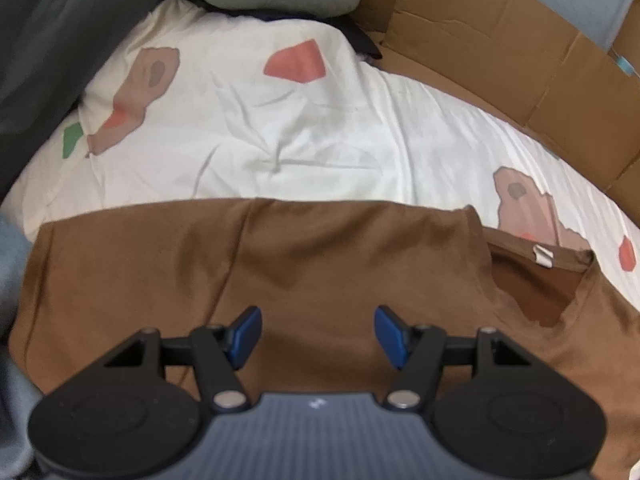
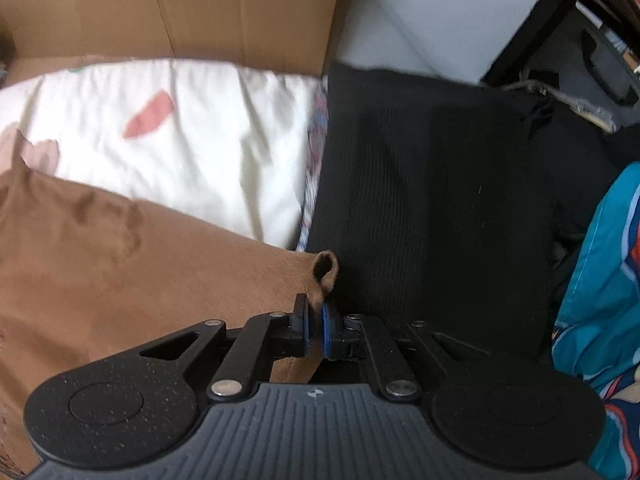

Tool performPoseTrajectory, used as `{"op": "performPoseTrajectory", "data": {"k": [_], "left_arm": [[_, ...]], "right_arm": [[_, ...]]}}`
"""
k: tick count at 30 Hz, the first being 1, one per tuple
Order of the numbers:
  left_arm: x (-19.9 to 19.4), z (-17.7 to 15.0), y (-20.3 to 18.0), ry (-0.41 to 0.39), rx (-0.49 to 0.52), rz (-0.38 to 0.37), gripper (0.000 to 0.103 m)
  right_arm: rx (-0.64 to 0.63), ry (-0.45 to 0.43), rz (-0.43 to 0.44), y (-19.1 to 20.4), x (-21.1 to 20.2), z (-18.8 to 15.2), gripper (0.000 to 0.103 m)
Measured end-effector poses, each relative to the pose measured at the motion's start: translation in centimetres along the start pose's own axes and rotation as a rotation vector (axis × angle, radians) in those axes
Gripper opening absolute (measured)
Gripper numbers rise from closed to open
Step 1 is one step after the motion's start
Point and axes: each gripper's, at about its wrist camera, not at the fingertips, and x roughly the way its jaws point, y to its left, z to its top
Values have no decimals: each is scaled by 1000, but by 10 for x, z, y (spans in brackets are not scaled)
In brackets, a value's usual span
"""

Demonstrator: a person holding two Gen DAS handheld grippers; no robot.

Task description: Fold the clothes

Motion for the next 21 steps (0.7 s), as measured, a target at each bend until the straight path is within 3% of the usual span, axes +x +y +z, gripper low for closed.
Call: {"op": "performPoseTrajectory", "data": {"k": [5,8,12,21], "left_arm": [[0,2,4,-7,-5,10,65],[-2,3,2,-25,13,29,65],[-5,11,-1,-56,67,64,63],[-1,35,-3,-60,210,67,59]], "right_arm": [[6,-17,14,-3,-4,-1,13],[22,-51,10,-3,-13,1,30],[3,-153,-37,2,-31,7,31],[-101,-159,90,42,-17,27,34]]}}
